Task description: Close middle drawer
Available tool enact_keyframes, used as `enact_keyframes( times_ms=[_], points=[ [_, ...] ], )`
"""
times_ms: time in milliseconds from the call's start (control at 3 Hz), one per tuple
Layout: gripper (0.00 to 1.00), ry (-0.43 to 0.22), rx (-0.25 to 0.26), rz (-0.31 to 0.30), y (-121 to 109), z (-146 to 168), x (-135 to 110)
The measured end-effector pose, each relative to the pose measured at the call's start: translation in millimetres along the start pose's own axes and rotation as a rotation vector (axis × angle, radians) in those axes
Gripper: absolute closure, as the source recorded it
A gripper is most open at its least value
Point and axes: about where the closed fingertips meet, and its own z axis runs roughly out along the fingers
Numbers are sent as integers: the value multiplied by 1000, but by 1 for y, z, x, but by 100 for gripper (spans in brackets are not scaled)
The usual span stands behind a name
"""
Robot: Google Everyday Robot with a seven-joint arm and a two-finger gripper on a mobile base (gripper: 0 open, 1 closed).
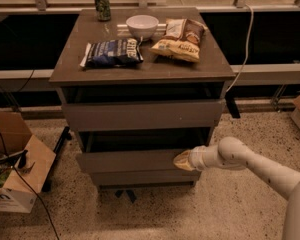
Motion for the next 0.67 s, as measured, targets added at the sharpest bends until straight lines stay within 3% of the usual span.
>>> enact_keyframes(
  times_ms=[333,667],
  points=[
    [100,0,0,0,0,0,0],
    [81,-1,-5,0,2,3,-1]
  ],
)
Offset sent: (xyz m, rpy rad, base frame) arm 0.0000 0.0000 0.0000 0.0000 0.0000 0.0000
